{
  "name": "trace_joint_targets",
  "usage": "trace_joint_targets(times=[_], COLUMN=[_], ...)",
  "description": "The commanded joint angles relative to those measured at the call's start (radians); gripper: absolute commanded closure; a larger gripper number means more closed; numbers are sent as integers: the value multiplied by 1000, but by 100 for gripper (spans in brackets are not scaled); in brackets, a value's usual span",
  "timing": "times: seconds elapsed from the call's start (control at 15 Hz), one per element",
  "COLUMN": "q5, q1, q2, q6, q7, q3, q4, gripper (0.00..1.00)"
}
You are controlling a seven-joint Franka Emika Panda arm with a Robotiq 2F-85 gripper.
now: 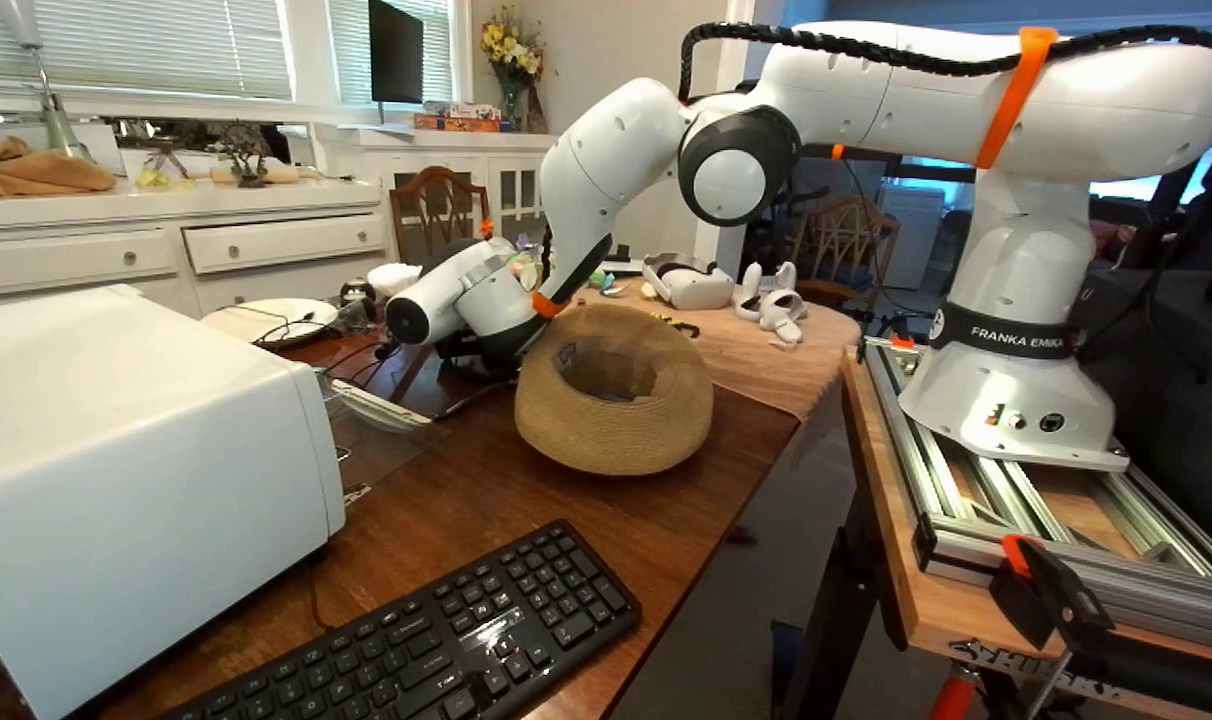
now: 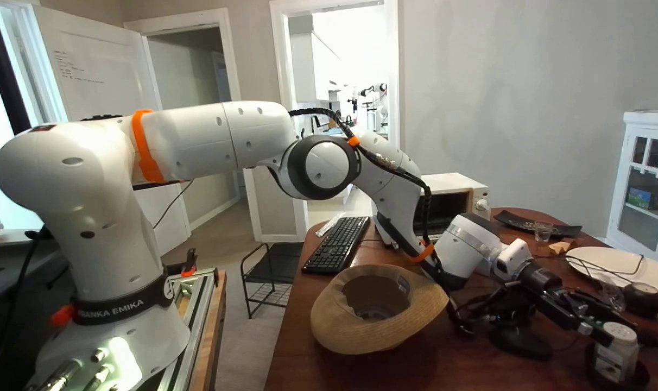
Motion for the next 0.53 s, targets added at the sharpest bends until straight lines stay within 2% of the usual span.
trace_joint_targets(times=[0.0,0.47], q5=[-14,36], q1=[-9,-12], q2=[2,15], q6=[17,-30], q7=[17,-37], q3=[21,42], q4=[8,104], gripper=[0,0])
